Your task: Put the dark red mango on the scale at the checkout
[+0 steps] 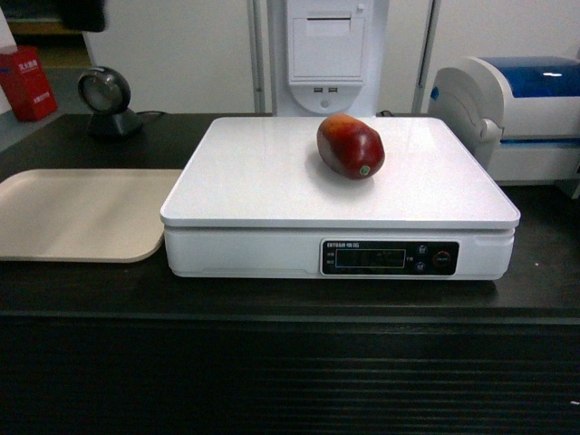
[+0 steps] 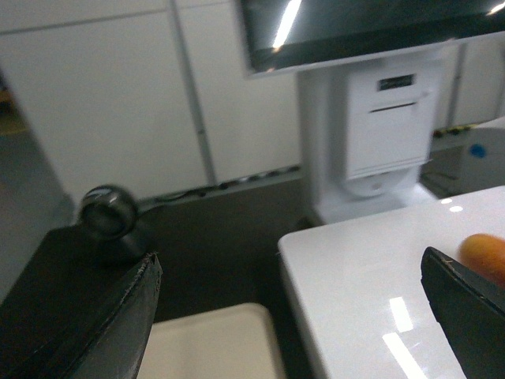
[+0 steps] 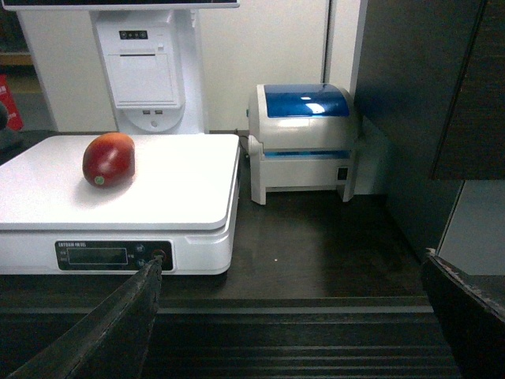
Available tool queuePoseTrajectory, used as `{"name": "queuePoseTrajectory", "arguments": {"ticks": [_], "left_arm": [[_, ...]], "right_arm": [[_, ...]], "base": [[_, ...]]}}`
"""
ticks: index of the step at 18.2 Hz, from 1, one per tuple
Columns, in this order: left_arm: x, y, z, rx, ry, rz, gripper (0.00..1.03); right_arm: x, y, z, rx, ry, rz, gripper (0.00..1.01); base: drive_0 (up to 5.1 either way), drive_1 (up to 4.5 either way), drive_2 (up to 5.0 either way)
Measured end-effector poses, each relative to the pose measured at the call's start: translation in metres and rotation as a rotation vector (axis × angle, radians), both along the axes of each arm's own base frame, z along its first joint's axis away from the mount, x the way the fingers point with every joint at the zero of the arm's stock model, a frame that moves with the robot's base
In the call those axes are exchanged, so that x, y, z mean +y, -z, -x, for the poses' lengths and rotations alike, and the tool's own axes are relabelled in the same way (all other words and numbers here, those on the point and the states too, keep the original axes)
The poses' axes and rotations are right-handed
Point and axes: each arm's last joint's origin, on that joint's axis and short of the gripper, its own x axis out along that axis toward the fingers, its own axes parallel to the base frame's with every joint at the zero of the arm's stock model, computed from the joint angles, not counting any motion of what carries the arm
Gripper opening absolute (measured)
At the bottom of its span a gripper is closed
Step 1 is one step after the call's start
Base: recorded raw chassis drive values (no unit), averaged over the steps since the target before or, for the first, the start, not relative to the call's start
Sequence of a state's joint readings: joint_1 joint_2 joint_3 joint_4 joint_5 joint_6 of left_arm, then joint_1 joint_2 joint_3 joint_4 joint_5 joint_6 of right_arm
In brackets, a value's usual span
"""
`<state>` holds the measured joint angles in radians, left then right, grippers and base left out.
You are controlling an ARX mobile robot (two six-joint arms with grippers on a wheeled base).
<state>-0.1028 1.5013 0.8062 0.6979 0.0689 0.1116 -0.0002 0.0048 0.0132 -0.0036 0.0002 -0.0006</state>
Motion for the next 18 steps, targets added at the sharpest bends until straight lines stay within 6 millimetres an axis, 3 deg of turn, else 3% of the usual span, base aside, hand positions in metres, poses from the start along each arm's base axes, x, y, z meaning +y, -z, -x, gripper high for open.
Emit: {"name": "queuePoseTrajectory", "arguments": {"ticks": [3,5,7,11,12,18], "left_arm": [[0.038,0.007,0.027,0.072,-0.146,0.033,0.97],[0.036,0.012,0.061,-0.016,-0.171,0.087,0.74],[0.034,0.031,0.091,0.002,-0.164,0.097,0.52],[0.035,0.056,0.127,0.017,-0.172,0.104,0.07],[0.035,0.059,0.134,0.013,-0.171,0.107,0.02],[0.035,0.076,0.166,0.020,-0.172,0.107,0.02]], "right_arm": [[0.000,0.000,0.000,0.000,0.000,0.000,0.98],[0.000,0.000,0.000,0.000,0.000,0.000,0.98],[0.000,0.000,0.000,0.000,0.000,0.000,0.98],[0.000,0.000,0.000,0.000,0.000,0.000,0.98],[0.000,0.000,0.000,0.000,0.000,0.000,0.98],[0.000,0.000,0.000,0.000,0.000,0.000,0.98]], "base": [[0.0,0.00,0.0],[0.0,0.00,0.0],[0.0,0.00,0.0],[0.0,0.00,0.0],[0.0,0.00,0.0],[0.0,0.00,0.0]]}}
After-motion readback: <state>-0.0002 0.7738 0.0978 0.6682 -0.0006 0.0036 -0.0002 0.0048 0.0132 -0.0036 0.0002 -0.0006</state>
